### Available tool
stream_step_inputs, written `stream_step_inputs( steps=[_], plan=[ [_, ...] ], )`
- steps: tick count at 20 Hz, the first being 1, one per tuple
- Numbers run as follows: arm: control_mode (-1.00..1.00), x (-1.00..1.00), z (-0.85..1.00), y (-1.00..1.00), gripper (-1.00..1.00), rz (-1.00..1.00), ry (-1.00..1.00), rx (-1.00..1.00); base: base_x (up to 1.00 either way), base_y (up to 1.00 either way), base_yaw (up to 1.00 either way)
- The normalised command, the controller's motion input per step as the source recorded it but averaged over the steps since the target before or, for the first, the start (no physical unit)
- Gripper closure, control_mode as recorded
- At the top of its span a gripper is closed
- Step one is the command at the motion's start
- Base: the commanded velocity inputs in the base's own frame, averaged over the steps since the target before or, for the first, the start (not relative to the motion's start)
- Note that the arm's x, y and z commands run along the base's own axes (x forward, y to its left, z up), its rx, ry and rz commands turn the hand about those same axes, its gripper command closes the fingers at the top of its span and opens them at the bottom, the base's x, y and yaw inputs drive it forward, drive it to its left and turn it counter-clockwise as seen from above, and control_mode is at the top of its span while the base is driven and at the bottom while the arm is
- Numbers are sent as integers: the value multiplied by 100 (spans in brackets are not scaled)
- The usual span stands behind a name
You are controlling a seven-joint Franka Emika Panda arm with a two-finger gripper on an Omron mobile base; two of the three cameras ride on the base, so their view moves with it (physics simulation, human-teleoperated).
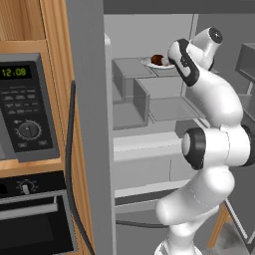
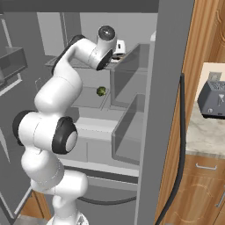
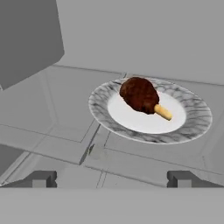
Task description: Transport the steak from the fridge to the microwave and turn on the microwave.
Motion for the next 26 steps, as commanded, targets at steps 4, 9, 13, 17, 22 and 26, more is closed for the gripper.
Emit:
stream_step_inputs(
  steps=[4,9,13,17,22,26],
  plan=[
    [-100,42,-2,-3,-100,5,0,0,0,0,0],
    [-100,39,0,-1,-100,7,1,0,0,0,0],
    [-100,31,0,-3,-100,8,11,0,0,0,0],
    [-100,34,-1,-2,-100,6,14,0,0,0,0],
    [-100,29,0,-2,-100,5,6,0,0,0,0],
    [-100,23,0,-6,-100,6,0,0,0,0,0]
  ],
)
